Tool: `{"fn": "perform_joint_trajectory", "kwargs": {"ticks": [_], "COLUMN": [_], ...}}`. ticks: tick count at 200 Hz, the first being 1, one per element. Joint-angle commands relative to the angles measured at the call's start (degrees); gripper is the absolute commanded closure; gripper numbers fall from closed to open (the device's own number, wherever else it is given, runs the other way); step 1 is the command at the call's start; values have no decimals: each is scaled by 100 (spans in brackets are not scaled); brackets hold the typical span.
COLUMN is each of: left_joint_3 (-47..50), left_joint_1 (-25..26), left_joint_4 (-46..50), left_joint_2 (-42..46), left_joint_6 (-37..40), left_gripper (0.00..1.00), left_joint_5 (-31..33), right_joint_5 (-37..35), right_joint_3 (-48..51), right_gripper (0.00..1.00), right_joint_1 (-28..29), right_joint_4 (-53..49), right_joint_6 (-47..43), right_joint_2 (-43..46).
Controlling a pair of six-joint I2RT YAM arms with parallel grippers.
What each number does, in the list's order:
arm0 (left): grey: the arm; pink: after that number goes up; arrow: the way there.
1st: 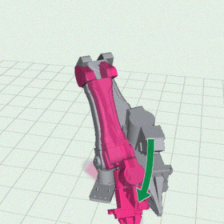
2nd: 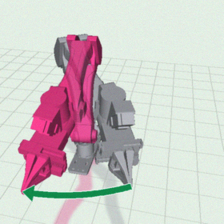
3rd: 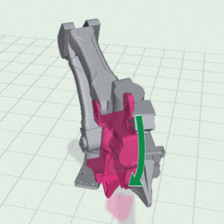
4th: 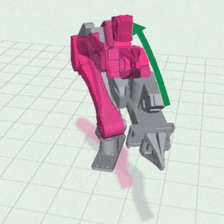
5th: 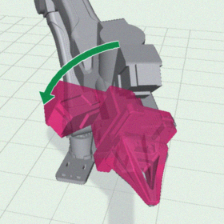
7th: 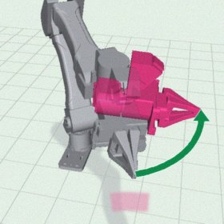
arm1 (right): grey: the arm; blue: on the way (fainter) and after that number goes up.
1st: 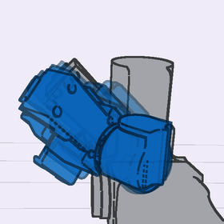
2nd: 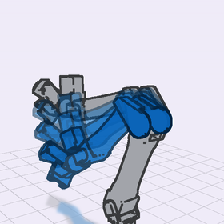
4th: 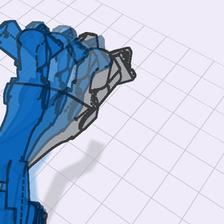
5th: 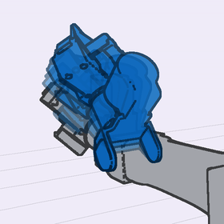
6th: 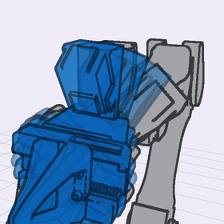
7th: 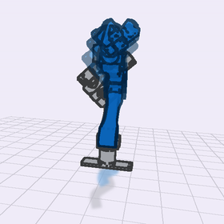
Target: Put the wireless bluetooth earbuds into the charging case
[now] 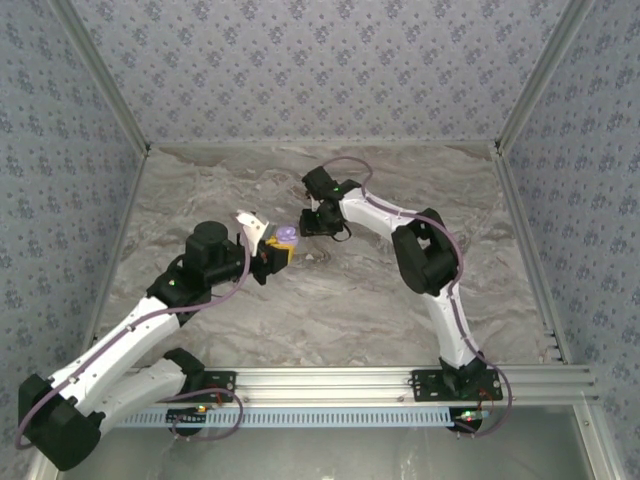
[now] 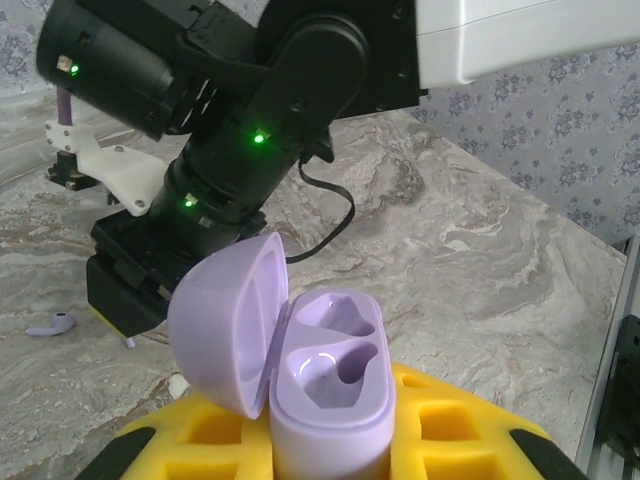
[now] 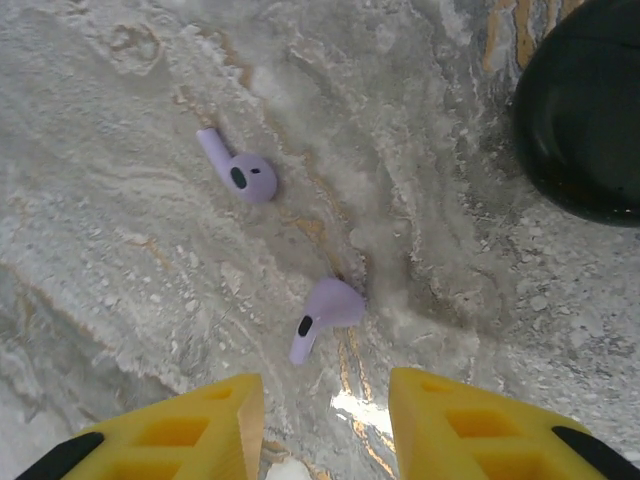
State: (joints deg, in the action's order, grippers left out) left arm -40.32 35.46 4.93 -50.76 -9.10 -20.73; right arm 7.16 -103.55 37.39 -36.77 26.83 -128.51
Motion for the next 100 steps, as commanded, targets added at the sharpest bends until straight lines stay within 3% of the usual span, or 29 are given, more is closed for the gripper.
{"fn": "perform_joint_trajectory", "kwargs": {"ticks": [1,100], "left_joint_3": [-2,34], "left_joint_1": [-2,-10], "left_joint_4": [16,111], "left_joint_2": [119,213], "left_joint_6": [-40,2], "left_gripper": [84,84], "left_joint_5": [17,25], "right_joint_5": [-553,-793], "right_joint_3": [-420,-1501], "right_gripper": [58,61], "right_joint_1": [93,220], "right_joint_4": [-559,-1270], "right_joint_6": [426,474], "right_joint_2": [-271,-1139]}}
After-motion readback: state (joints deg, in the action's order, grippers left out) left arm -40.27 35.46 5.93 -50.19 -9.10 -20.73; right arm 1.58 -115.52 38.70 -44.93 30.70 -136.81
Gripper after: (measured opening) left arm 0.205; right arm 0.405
